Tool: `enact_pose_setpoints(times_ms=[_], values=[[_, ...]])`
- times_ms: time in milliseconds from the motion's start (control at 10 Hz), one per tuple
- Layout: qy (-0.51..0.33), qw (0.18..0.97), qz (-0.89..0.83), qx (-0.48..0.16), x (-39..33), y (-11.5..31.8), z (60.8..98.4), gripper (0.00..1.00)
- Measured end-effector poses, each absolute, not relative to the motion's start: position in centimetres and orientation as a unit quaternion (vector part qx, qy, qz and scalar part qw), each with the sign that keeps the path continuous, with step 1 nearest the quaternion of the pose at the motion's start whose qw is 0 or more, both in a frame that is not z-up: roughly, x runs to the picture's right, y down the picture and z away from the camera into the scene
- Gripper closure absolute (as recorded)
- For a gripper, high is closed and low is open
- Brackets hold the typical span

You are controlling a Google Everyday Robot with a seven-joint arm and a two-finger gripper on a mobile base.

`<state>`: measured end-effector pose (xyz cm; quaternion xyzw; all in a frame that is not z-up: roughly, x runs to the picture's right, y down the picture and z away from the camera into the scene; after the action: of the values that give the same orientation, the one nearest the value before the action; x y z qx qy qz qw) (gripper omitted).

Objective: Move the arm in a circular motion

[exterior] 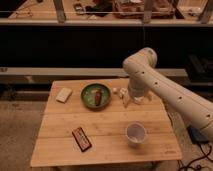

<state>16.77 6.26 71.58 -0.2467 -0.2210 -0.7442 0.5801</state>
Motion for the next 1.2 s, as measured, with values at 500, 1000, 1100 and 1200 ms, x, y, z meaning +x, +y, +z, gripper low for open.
enact_pose_setpoints(times_ms=[500, 1000, 1100, 1200], values=[[-0.21, 0.599, -0.73, -0.255, 17.5, 6.2, 71.5, 0.25], [-0.201, 0.617, -0.714, -0.261, 17.7, 6.2, 71.4, 0.25], [-0.202, 0.617, -0.715, -0.261, 17.7, 6.2, 71.4, 0.25], [-0.202, 0.617, -0.715, -0.261, 17.7, 6.2, 71.4, 0.25]])
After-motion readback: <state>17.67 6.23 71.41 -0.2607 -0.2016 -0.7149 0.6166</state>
